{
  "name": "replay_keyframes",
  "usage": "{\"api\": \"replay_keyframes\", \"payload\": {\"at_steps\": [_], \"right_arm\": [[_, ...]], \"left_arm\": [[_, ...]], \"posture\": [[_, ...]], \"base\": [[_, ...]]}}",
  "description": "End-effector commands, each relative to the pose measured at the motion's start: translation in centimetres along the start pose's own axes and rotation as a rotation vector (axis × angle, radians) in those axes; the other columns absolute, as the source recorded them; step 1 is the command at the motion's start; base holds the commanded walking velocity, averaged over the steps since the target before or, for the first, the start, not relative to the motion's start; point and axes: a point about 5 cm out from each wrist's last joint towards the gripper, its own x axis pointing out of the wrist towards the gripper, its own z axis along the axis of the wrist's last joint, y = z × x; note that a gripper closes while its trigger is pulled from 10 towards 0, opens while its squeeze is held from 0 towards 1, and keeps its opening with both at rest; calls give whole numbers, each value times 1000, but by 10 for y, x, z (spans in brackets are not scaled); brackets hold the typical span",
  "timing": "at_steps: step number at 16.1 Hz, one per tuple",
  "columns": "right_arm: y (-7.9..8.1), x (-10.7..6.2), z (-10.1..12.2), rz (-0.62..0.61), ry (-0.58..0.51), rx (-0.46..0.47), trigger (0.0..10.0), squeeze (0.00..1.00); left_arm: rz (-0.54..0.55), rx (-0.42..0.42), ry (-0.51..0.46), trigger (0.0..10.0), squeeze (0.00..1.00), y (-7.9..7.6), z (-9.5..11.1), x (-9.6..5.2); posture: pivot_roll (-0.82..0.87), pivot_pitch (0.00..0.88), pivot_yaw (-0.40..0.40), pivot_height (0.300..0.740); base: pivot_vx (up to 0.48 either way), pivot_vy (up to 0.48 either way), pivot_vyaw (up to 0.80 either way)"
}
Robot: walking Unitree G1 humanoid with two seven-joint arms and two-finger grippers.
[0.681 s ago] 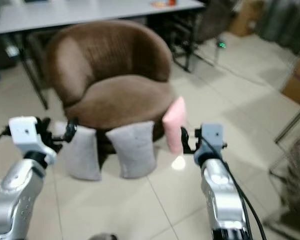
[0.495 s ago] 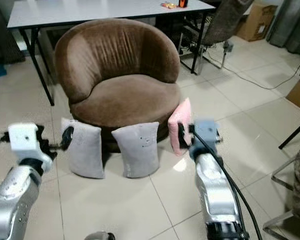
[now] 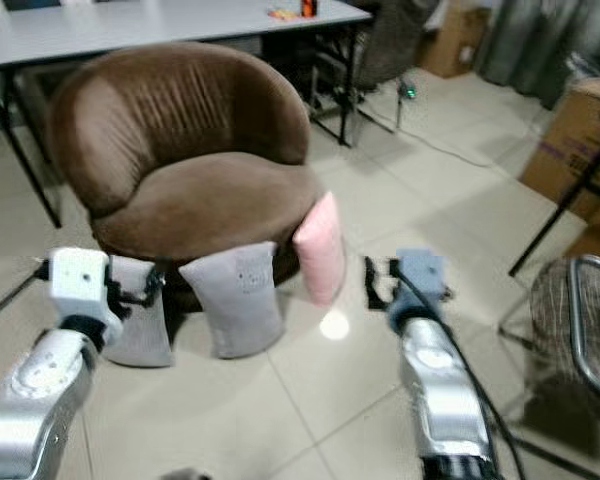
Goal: Move the pillow to the sofa from floor
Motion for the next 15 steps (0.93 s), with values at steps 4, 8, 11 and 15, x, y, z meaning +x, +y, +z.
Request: {"api": "replay_keyframes", "payload": {"at_steps": [4,8,11,15], "right_arm": [[8,1,5,32,-6,35,10000,0],[6,0,4,25,-1,5,10000,0],[4,0,3,-9,4,3,10000,0],[2,4,4,-37,4,26,10000,0]], "left_arm": [[32,20,-5,10000,0,7,1,1],[15,-4,-31,10000,0,4,3,0],[11,-1,-28,10000,0,4,3,2],[21,2,-25,10000,0,5,3,5]], "posture": [[-55,0,20,740],[-57,0,20,740],[-57,1,22,740],[-60,0,19,740]], "base": [[0,-480,0],[0,0,200],[320,0,696],[382,0,0]]}}
